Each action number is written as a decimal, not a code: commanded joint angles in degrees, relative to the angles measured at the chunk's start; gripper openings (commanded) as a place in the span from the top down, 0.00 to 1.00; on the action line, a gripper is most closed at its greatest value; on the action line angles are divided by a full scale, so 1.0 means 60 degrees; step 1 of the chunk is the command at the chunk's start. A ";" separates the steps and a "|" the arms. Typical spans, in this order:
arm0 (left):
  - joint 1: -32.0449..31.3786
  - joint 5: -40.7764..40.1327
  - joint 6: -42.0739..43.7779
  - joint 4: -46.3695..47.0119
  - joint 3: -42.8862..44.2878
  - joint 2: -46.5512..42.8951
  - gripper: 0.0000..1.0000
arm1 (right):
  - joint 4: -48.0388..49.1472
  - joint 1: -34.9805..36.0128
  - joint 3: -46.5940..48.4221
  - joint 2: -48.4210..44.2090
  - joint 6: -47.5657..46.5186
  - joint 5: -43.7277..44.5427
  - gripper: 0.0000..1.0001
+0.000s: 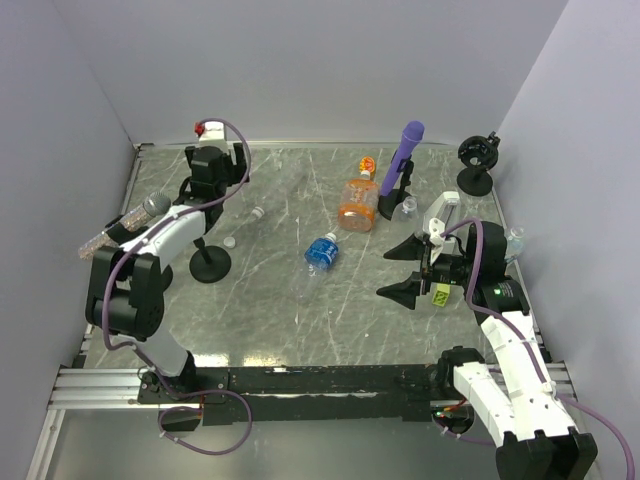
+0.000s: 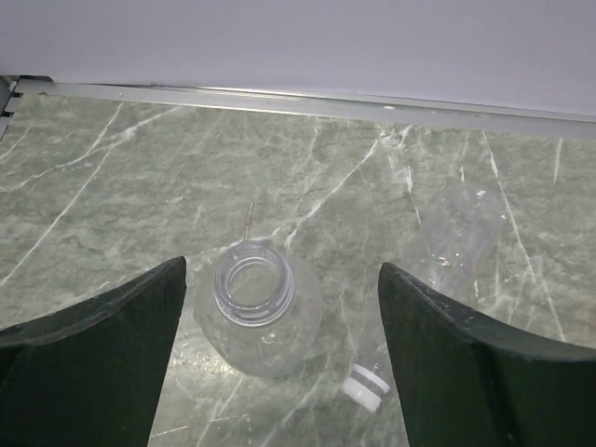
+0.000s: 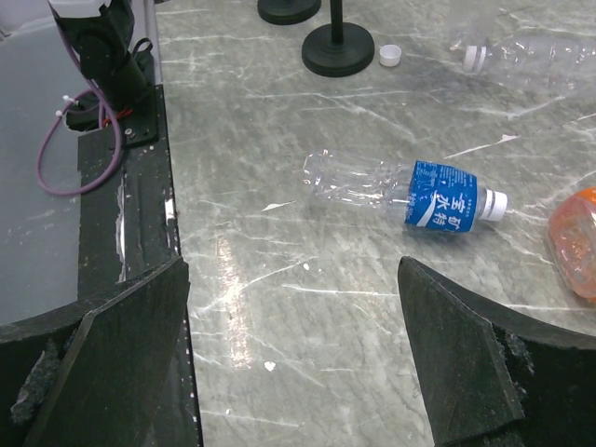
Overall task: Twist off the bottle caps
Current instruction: Place the plastic bottle at the center of the board.
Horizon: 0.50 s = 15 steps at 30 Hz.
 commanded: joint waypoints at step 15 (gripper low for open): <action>0.0019 0.2402 -0.1689 -0.2874 0.2751 -0.1998 0.03 | 0.0090 -0.0050 0.0089 -0.0009 -0.0461 -0.0353 0.01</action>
